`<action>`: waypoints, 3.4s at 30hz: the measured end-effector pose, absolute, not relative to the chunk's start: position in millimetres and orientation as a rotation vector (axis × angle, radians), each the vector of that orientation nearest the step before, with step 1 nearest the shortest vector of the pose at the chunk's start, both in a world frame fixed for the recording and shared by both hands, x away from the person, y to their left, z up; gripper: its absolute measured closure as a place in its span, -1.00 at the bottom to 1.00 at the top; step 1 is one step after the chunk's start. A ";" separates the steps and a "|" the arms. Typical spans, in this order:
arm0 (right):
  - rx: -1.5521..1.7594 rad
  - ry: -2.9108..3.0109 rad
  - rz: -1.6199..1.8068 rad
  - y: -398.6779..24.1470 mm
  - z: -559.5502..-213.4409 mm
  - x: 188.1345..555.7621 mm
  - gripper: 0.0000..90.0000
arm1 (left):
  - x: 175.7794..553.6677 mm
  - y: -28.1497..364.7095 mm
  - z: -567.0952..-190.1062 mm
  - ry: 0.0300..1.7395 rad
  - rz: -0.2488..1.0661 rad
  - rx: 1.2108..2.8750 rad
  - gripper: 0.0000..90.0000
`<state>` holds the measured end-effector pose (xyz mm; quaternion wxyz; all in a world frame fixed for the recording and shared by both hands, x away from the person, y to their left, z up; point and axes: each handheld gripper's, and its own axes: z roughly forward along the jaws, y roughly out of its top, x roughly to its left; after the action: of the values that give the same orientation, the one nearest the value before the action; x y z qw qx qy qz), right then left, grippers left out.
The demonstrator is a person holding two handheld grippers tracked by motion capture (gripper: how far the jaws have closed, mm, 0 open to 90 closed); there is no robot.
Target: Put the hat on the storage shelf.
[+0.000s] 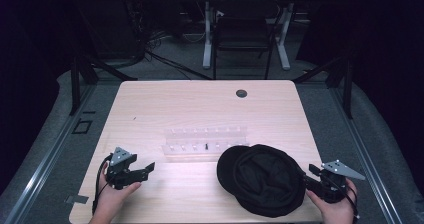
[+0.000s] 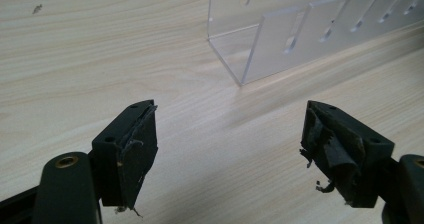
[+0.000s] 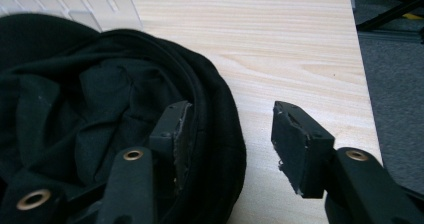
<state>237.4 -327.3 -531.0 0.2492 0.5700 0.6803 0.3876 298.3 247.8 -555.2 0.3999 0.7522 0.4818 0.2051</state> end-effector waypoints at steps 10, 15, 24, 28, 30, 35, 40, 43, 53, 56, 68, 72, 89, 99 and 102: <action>1.547 1.841 1.067 -328.7 -527.4 233.3 -0.02 | 298.8 250.9 -555.1 1.222 0.548 1.884 -0.40; 1.561 1.832 1.025 -331.2 -526.9 232.0 0.17 | 301.3 253.7 -557.5 1.266 0.512 1.870 -0.30; 1.750 1.866 1.015 -331.2 -523.5 230.1 0.46 | 301.3 253.4 -556.6 1.250 0.448 1.842 -0.09; 1.822 1.860 0.999 -333.3 -518.7 229.8 0.53 | 300.5 251.8 -555.3 1.248 0.446 1.851 -0.07; 1.870 1.854 0.987 -335.5 -516.1 229.2 0.55 | 300.1 251.3 -555.3 1.248 0.452 1.847 -0.05; 1.987 1.819 0.994 -341.7 -510.8 227.8 0.59 | 299.7 250.4 -556.7 1.242 0.443 1.872 0.02; 2.102 1.827 0.983 -347.5 -510.2 228.9 0.61 | 298.9 246.4 -557.8 1.233 0.422 1.896 0.07; 2.144 1.850 0.978 -347.7 -510.9 232.2 0.61 | 298.4 243.4 -558.0 1.222 0.417 1.915 0.07; 2.197 1.950 0.862 -343.3 -517.1 236.1 0.58 | 298.5 243.3 -558.5 1.224 0.418 1.903 0.07; 2.231 1.943 0.916 -342.9 -520.9 242.6 0.64 | 298.4 242.9 -558.5 1.224 0.418 1.907 0.07; 2.309 1.951 0.905 -338.1 -523.5 261.5 0.83 | 299.0 243.6 -558.9 1.229 0.413 1.912 0.07; 2.302 2.046 0.834 -342.6 -521.0 266.2 0.92 | 299.1 243.6 -559.1 1.230 0.413 1.915 0.07; 2.234 2.102 0.729 -344.4 -501.1 282.0 0.95 | 299.2 242.9 -559.9 1.230 0.415 1.911 0.07; 2.179 2.149 0.677 -341.5 -486.7 286.7 0.95 | 299.4 242.5 -560.0 1.230 0.412 1.916 0.07; 2.173 2.137 0.683 -340.0 -480.7 286.5 0.94 | 299.4 242.2 -560.2 1.233 0.415 1.916 0.07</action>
<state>286.5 -340.0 -480.7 0.0094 0.6957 0.6842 0.2188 299.4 242.2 -560.2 0.4014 0.7577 0.4877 0.1641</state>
